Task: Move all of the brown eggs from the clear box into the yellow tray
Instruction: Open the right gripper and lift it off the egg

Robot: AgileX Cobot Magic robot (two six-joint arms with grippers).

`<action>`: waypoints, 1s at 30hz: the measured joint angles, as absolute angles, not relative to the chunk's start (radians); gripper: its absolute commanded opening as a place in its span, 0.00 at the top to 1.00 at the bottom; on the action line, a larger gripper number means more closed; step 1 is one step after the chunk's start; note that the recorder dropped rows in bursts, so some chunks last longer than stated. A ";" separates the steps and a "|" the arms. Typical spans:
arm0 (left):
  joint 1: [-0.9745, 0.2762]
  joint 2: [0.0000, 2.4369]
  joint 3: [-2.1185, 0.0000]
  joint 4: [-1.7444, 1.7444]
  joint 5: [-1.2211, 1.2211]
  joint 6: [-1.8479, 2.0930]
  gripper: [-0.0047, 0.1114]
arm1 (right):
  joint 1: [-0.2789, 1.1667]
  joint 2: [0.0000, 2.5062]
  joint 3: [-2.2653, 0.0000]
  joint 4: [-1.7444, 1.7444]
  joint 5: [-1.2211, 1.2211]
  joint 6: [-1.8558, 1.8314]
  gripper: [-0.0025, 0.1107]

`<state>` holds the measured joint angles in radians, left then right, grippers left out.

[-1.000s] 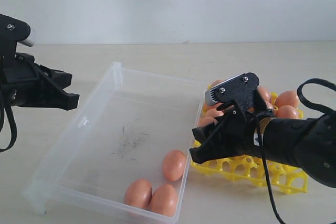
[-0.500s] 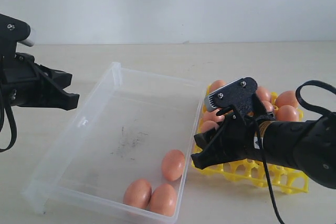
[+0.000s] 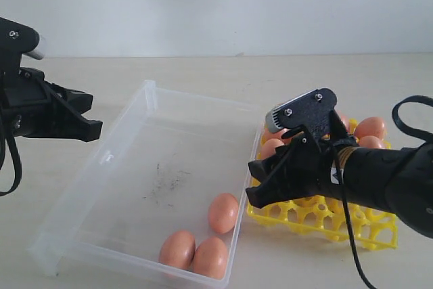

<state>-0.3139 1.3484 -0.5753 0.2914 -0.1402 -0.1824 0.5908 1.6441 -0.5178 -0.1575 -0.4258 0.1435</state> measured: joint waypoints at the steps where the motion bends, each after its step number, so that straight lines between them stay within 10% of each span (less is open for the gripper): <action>1: -0.314 1.348 -0.575 0.291 -0.140 -0.182 0.93 | 0.591 1.630 -0.518 -0.158 -0.426 0.143 0.56; 5: -0.314 1.348 -0.575 0.291 -0.140 -0.182 0.93 | 0.591 1.589 -0.518 -0.143 -0.400 0.143 0.63; 10: -0.314 1.348 -0.575 0.291 -0.140 -0.182 0.93 | 0.591 1.581 -0.518 -0.123 -0.319 0.113 0.98; 21: -0.314 1.348 -0.575 0.291 -0.140 -0.182 0.93 | 0.596 1.500 -0.530 -0.140 -0.249 0.118 0.98; 30: -0.314 1.348 -0.575 0.291 -0.153 -0.182 0.93 | 0.759 1.457 -0.859 -0.156 0.331 0.110 0.98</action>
